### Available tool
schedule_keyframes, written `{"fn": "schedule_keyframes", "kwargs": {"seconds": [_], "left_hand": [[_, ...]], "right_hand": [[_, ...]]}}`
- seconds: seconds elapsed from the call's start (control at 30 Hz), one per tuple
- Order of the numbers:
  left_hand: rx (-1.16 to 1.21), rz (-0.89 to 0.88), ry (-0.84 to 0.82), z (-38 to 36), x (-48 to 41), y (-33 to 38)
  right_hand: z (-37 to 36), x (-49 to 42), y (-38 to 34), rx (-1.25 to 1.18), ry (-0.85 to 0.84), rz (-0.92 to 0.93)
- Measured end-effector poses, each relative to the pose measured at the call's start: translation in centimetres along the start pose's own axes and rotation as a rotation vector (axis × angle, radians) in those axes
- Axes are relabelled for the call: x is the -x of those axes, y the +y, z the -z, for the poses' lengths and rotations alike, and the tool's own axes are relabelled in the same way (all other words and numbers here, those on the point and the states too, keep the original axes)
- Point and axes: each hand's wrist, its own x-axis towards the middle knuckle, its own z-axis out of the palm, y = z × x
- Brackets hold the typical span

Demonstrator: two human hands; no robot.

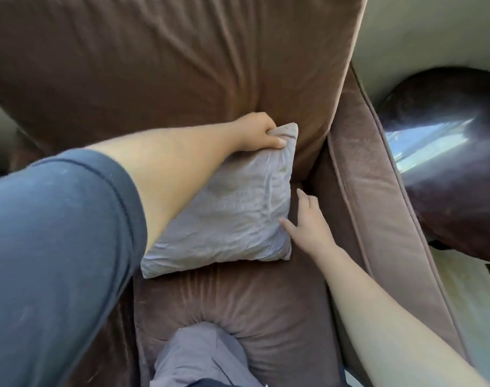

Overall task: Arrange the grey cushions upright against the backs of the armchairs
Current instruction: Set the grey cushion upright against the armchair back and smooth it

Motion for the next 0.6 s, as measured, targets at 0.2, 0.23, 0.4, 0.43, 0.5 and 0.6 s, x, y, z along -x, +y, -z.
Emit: {"fn": "schedule_keyframes", "kwargs": {"seconds": [0.2, 0.23, 0.4, 0.43, 0.5, 0.6], "left_hand": [[0.024, -0.044, 0.249, -1.4, 7.5, -2.8], [-0.008, -0.039, 0.252, -1.4, 8.7, -3.7], [-0.212, 0.108, 0.217, -1.3, 14.3, -9.4], [-0.246, 0.141, 0.194, -1.3, 15.2, -10.6], [-0.319, 0.165, 0.163, -1.3, 16.5, -12.7], [-0.392, 0.151, 0.192, -1.1, 17.6, -15.1]], "right_hand": [[4.1, -1.0, -8.5, 0.135, 0.275, 0.245], [4.2, -1.3, -9.9, 0.201, 0.293, 0.295], [2.3, -3.1, -17.1, 0.449, 0.196, 0.509], [1.7, -3.5, -18.3, 0.479, 0.160, 0.557], [0.8, -4.3, -20.5, 0.537, 0.096, 0.619], [-0.3, -5.7, -22.6, 0.612, 0.012, 0.614]]}}
